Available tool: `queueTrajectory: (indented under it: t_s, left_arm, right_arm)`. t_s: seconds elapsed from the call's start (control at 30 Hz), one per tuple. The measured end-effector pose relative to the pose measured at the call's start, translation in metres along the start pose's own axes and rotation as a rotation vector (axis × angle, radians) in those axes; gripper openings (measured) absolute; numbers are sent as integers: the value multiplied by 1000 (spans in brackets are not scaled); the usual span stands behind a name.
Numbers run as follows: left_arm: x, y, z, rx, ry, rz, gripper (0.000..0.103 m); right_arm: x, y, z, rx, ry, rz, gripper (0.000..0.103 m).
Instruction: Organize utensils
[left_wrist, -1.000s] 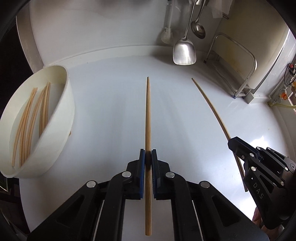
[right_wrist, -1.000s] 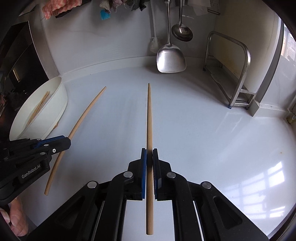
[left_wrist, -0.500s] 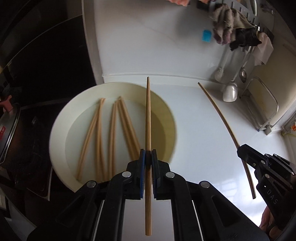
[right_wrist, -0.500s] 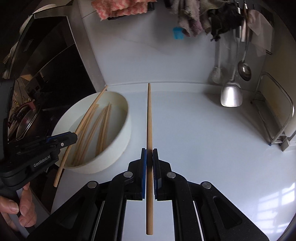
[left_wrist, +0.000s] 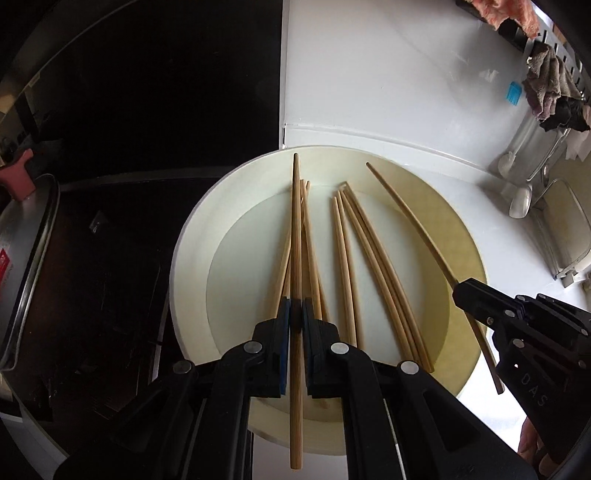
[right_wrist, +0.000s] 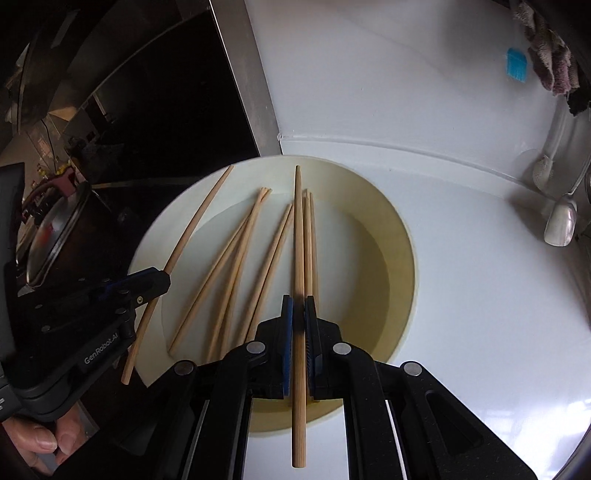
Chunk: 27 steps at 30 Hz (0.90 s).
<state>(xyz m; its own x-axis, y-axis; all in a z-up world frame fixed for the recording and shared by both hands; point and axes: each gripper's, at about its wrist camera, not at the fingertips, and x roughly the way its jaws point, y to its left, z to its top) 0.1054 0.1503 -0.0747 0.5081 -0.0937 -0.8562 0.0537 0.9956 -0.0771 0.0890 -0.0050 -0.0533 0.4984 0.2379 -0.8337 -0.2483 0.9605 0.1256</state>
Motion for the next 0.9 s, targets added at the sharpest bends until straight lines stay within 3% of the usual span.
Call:
queueTrajectory:
  t_s: [0.43,0.5,0.6,0.67,0.73,0.9]
  left_arm:
    - [43,10,14,8,70,-26,8]
    - [44,13,17,2,73,-25,9]
    - [38,16,19,-11,58,-19,38]
    - [28,20,19,-29,30,-11,74]
    - [18,24,19,-53,2,3,83]
    - [2,30,14,-82,-10,18,90]
  right_arm:
    - [54,2,12,24,120,-16,6]
    - [59,2,14,28,129,-5,13]
    - [56,2,15,30,115,-22,24]
    - [50,0,16,34,99,-26,26]
    - [42,-3,15,38,83,-33,31]
    - [21,-9,8,58,50,-49,41]
